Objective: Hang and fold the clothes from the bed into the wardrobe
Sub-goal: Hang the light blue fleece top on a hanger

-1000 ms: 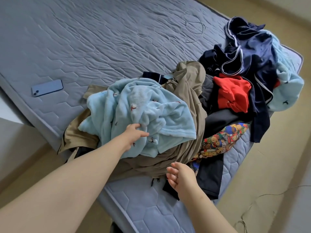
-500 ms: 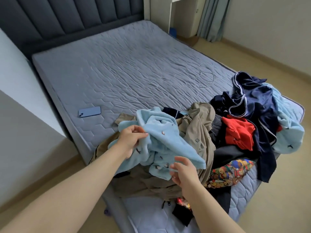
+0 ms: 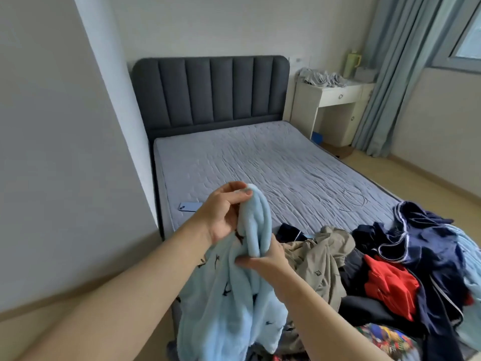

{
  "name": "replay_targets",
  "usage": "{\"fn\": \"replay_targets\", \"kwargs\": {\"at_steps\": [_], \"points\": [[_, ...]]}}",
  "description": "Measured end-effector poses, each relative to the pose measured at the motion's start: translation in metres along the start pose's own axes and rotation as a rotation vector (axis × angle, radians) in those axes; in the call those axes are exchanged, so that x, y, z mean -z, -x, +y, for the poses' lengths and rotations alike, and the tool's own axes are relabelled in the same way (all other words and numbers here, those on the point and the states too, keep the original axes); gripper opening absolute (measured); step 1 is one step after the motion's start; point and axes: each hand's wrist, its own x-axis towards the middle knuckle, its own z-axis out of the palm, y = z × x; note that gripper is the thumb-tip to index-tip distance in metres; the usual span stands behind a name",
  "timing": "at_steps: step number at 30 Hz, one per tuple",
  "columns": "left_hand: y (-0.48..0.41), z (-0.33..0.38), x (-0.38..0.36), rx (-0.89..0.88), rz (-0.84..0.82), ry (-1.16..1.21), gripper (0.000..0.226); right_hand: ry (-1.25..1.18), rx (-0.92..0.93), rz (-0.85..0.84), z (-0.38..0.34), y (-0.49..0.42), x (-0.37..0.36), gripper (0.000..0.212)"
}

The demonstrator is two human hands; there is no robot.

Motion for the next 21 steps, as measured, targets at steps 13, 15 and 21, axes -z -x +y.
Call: {"fn": "replay_targets", "kwargs": {"at_steps": [13,15,21], "points": [[0.095,0.067,0.032,-0.057,-0.053,-0.862,0.078,-0.562,0.152,0.187,-0.135,0.02,0.001,0.011],[0.103,0.062,0.038,0.063,-0.128,-0.985,0.093,-0.612,0.121,0.163,-0.153,0.023,0.001,0.021],[0.109,0.062,0.017,-0.186,0.169,-1.056,0.028,-0.705,0.196,0.054,-0.184,0.043,0.005,0.02]]}}
